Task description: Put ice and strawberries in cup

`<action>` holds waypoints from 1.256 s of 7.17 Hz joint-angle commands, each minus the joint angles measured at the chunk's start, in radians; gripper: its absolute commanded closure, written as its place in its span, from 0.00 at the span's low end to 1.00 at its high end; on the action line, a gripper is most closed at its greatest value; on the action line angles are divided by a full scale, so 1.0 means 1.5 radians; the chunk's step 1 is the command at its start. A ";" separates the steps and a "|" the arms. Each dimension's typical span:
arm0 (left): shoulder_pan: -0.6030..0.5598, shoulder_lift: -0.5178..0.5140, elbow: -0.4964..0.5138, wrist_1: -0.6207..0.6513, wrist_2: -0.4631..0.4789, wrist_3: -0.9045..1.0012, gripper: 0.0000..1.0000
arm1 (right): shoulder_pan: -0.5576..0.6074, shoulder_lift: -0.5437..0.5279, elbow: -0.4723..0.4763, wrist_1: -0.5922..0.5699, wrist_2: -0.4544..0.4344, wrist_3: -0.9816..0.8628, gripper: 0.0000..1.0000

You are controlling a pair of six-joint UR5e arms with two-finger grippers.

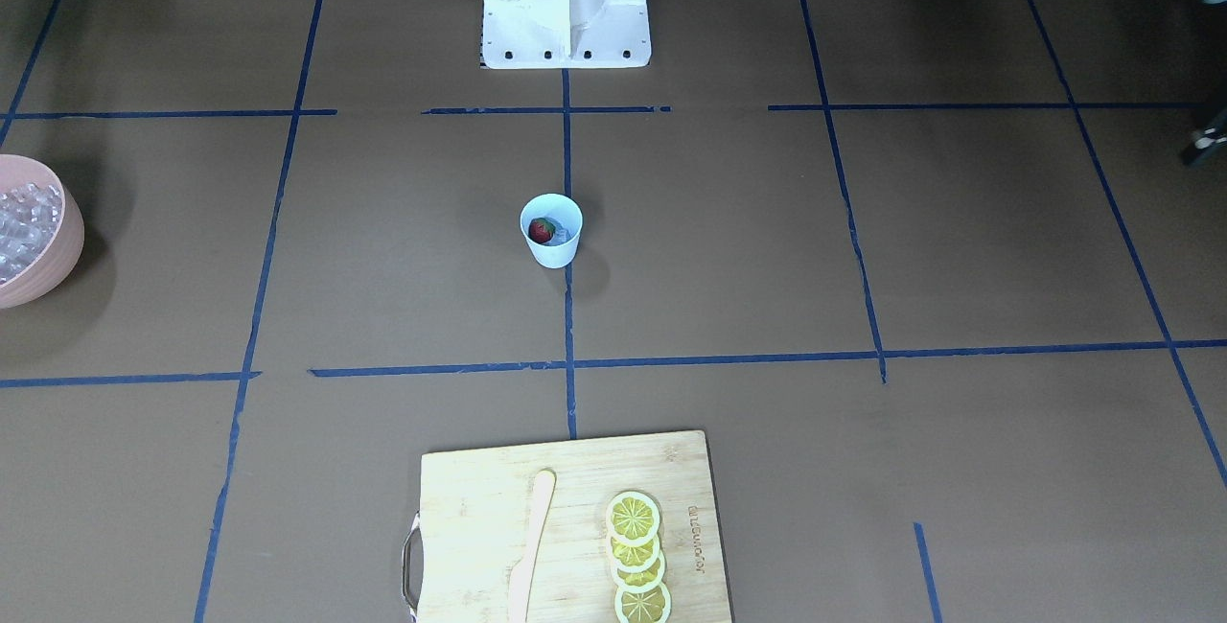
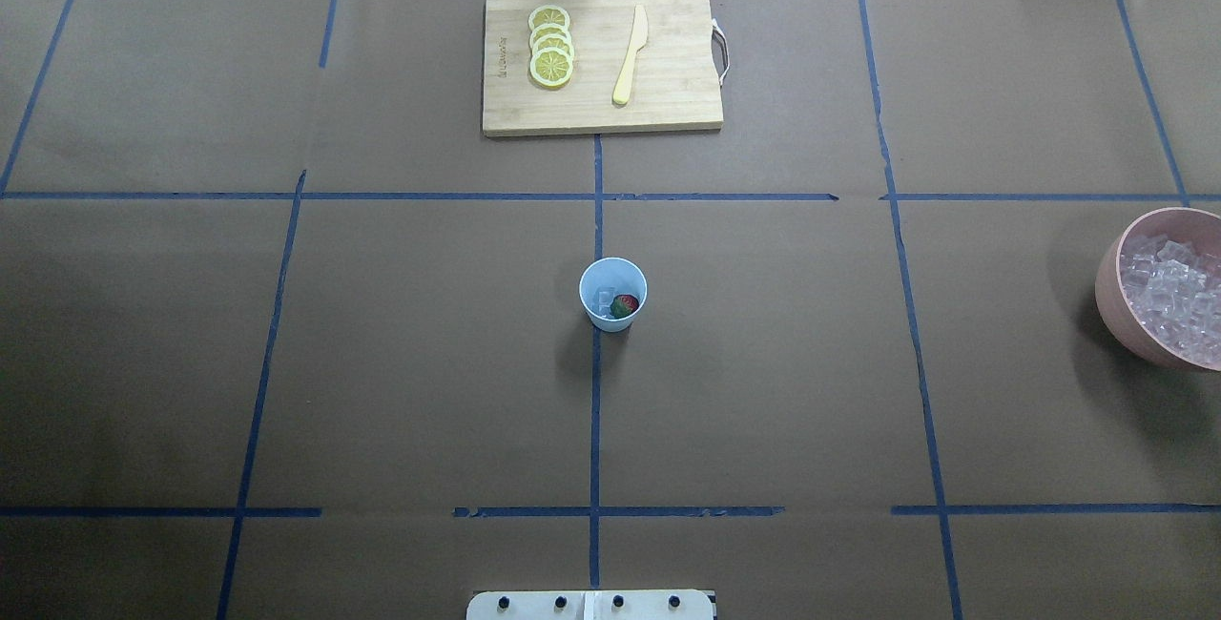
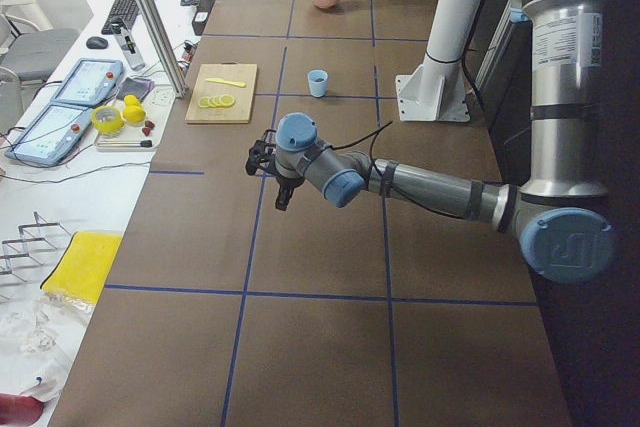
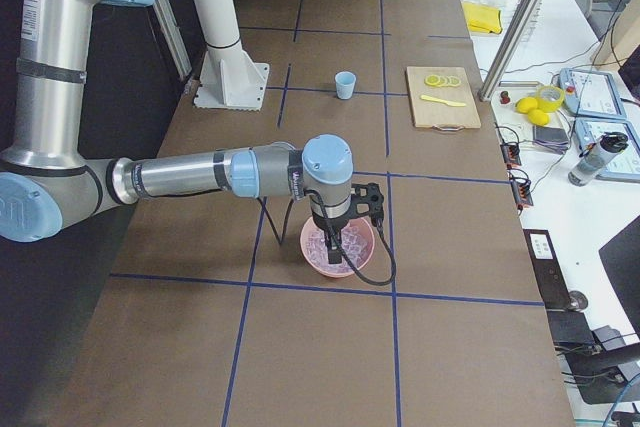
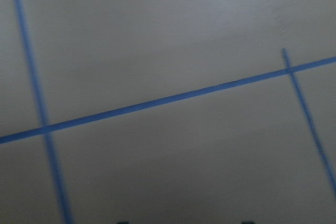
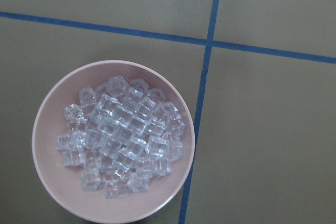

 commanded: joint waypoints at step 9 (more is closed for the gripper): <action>-0.108 0.026 -0.070 0.275 -0.004 -0.002 0.00 | 0.009 -0.035 -0.001 -0.016 -0.018 -0.056 0.00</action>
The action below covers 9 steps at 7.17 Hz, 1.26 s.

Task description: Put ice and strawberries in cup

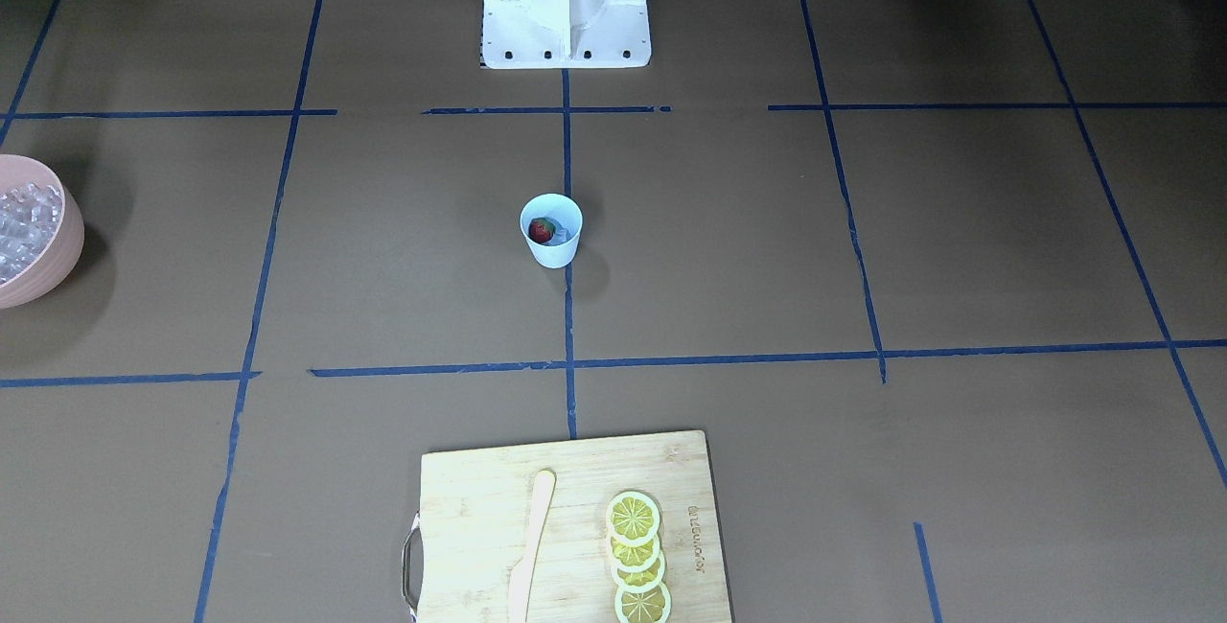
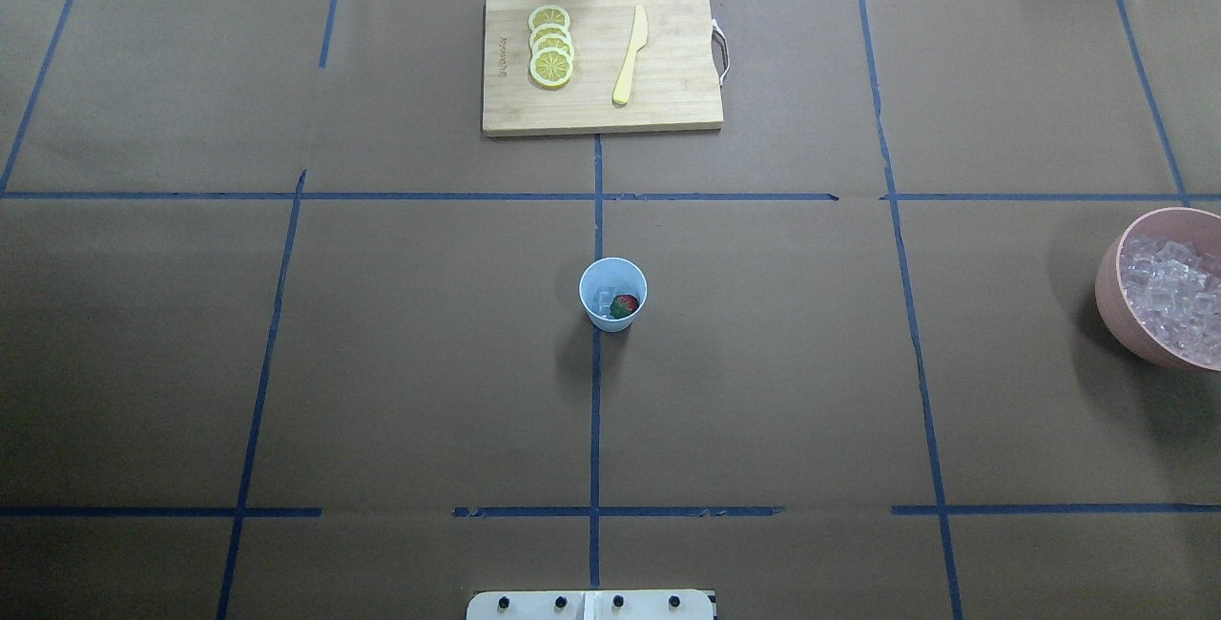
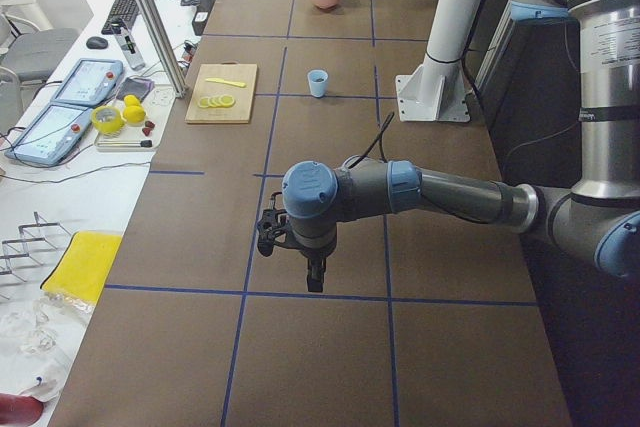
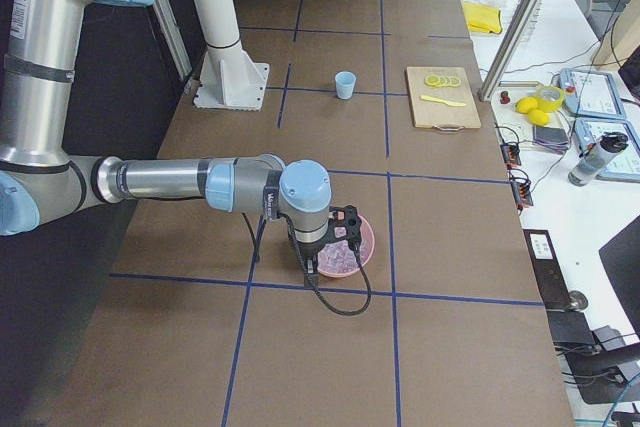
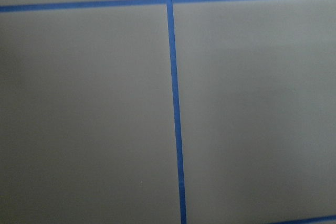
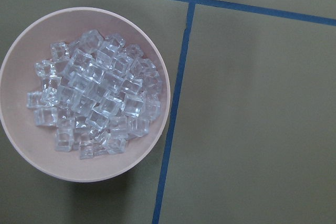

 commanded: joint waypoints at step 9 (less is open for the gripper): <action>0.052 0.020 0.131 -0.226 0.025 -0.080 0.00 | -0.024 0.007 0.007 0.003 0.007 0.011 0.00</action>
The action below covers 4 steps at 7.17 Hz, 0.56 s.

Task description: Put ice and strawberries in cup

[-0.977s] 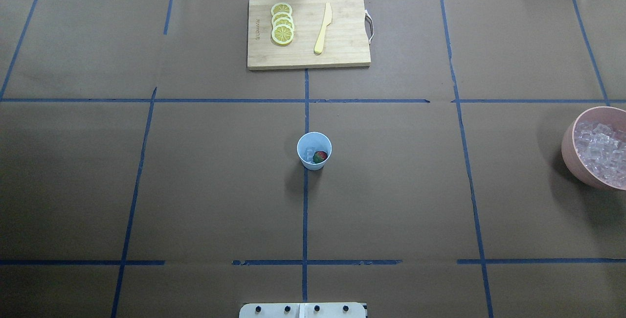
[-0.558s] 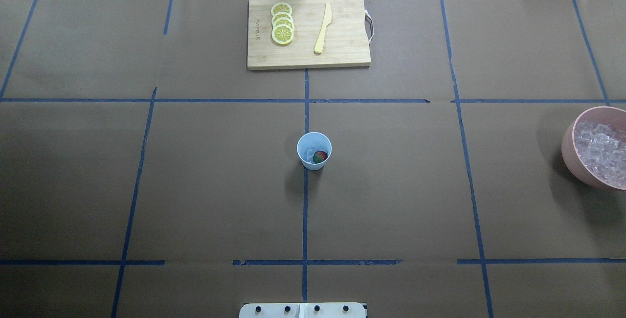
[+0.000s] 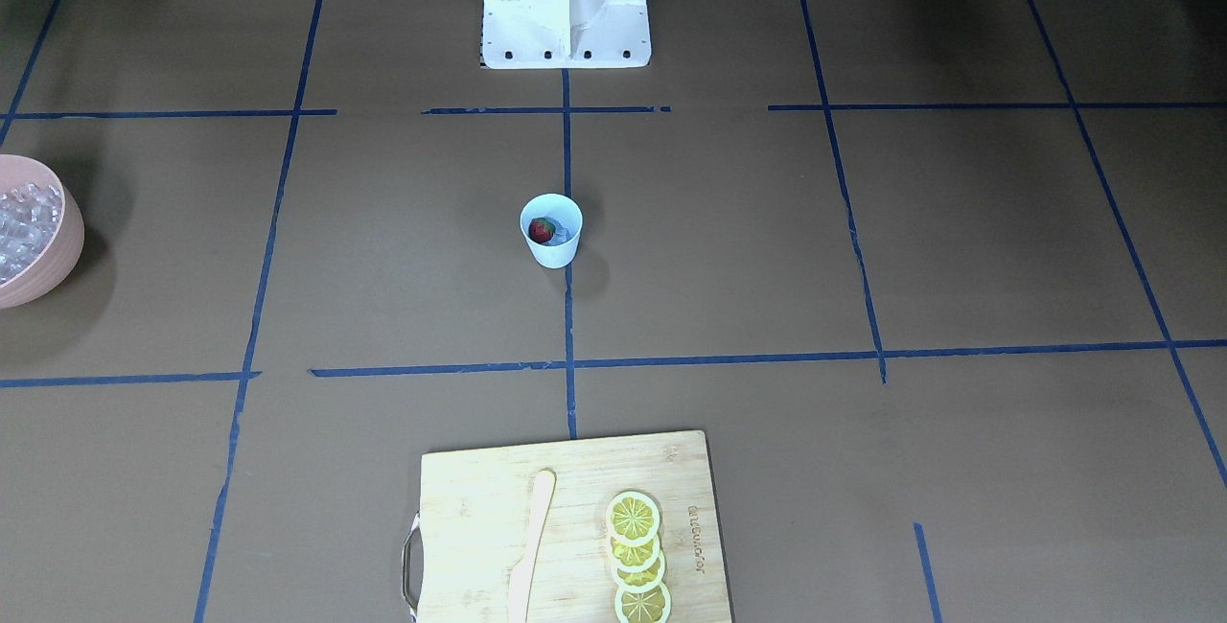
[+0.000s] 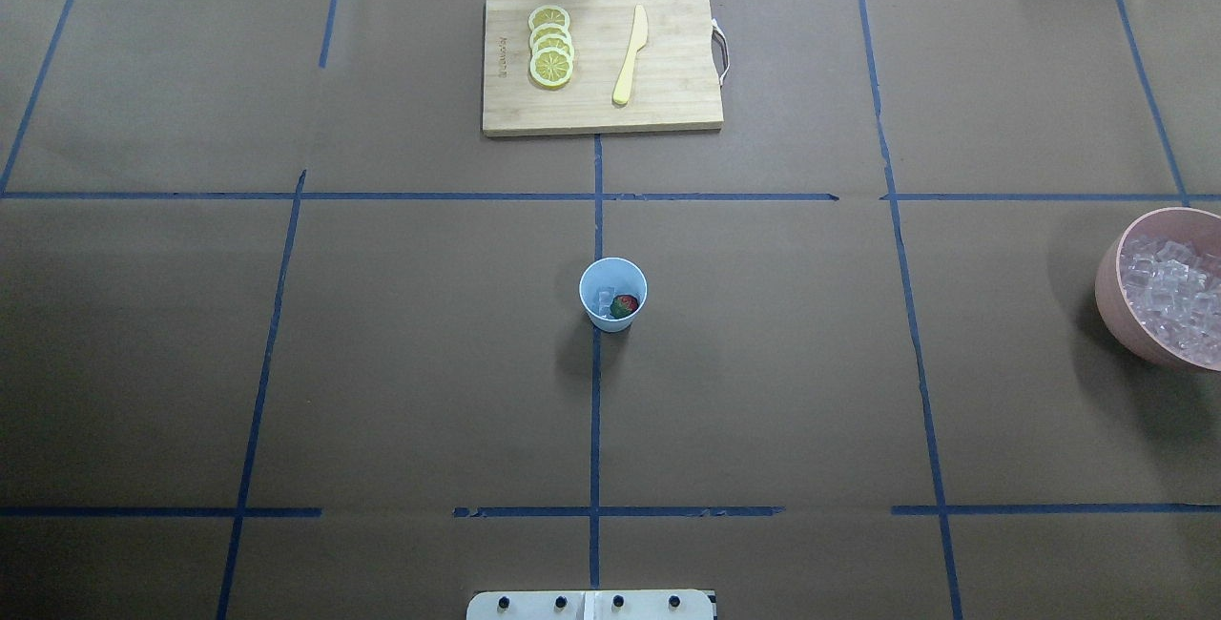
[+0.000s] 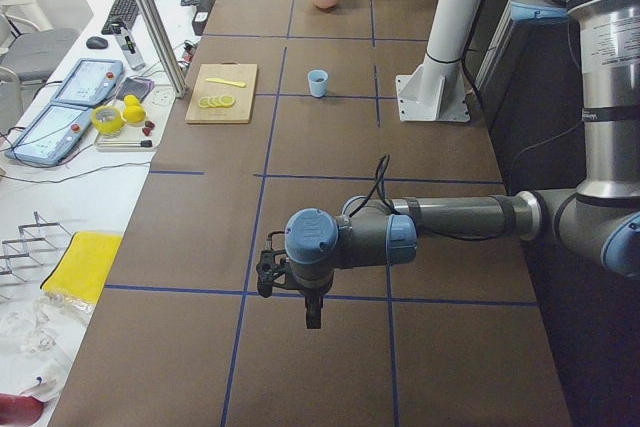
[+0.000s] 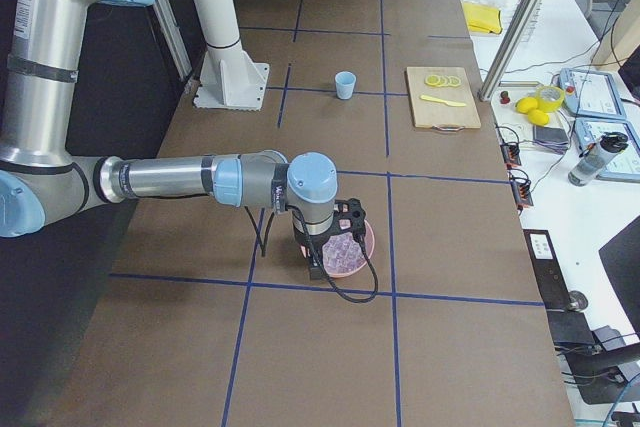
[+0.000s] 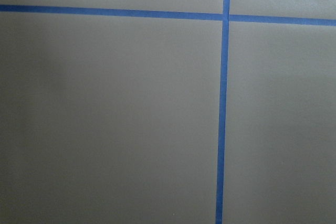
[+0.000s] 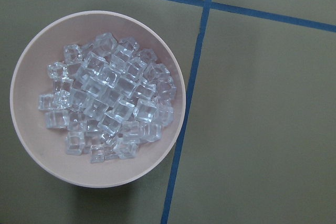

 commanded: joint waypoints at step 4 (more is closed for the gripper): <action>0.021 0.005 -0.097 0.142 0.006 0.007 0.00 | -0.001 0.000 -0.003 0.002 -0.004 -0.001 0.00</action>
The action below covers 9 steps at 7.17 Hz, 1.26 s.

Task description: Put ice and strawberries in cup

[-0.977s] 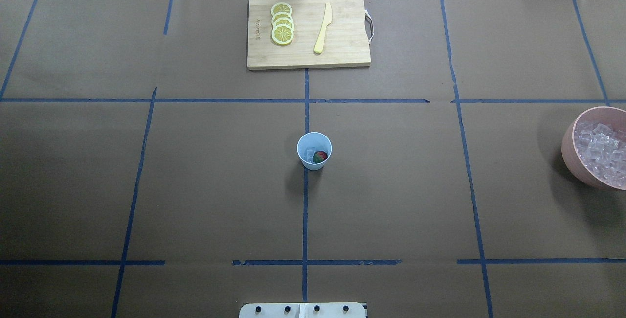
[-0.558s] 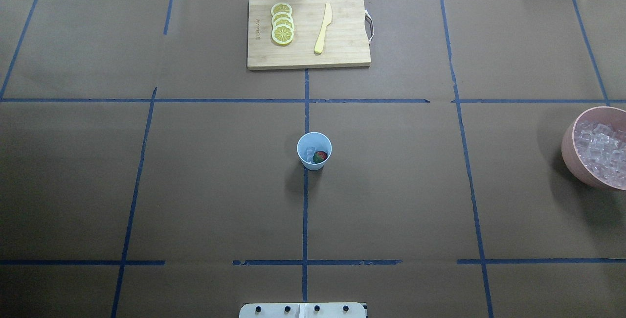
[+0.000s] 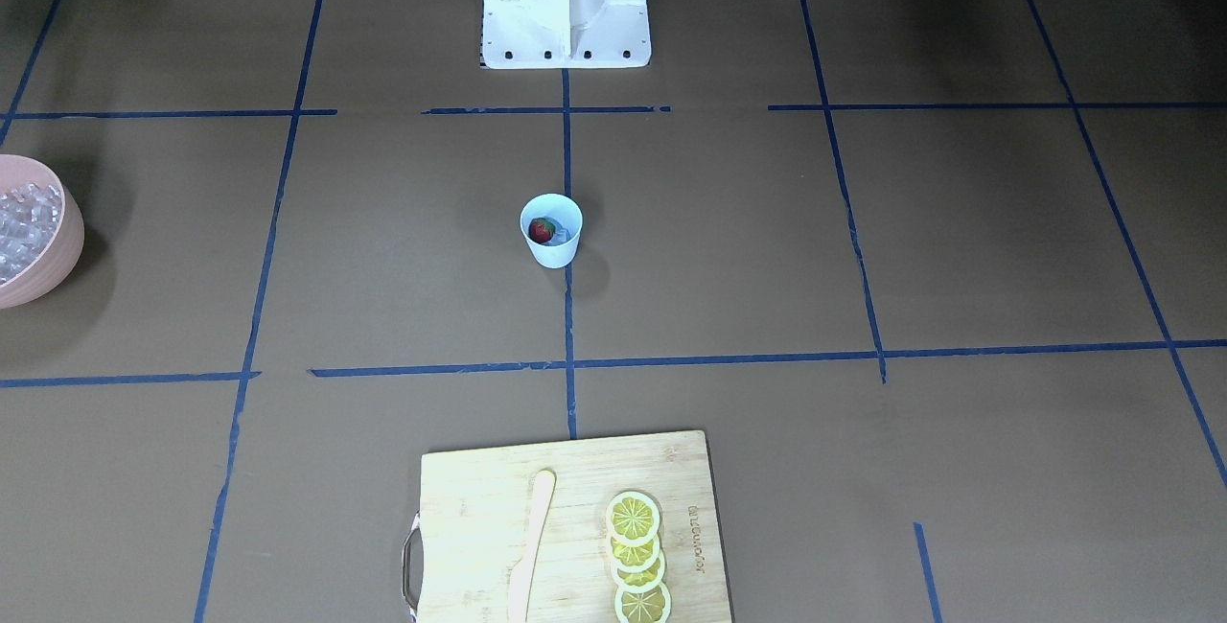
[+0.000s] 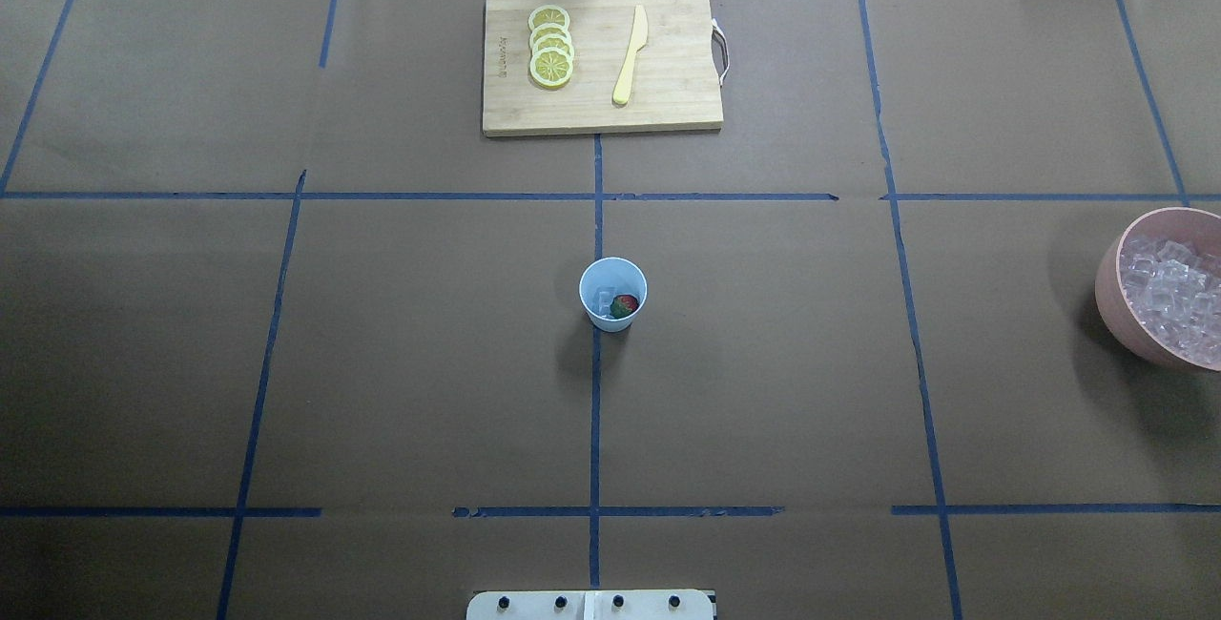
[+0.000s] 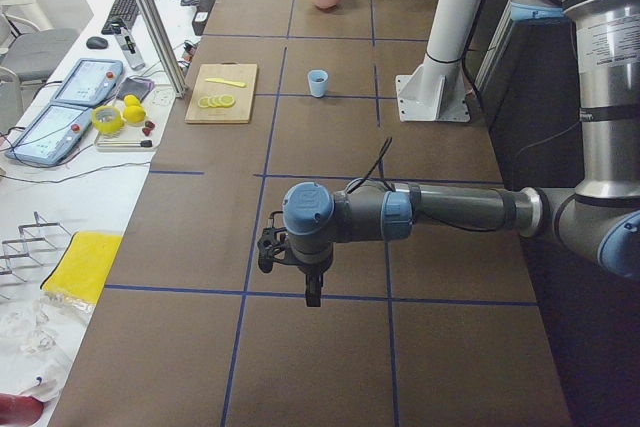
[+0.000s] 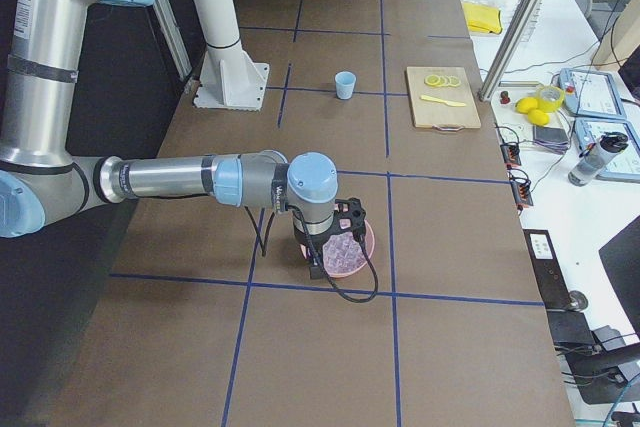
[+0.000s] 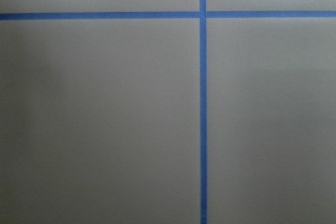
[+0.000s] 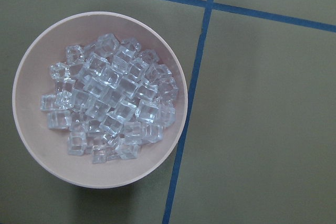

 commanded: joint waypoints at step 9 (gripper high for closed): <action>0.001 0.024 -0.019 0.047 0.001 0.006 0.00 | 0.000 0.001 -0.033 0.003 -0.005 -0.002 0.00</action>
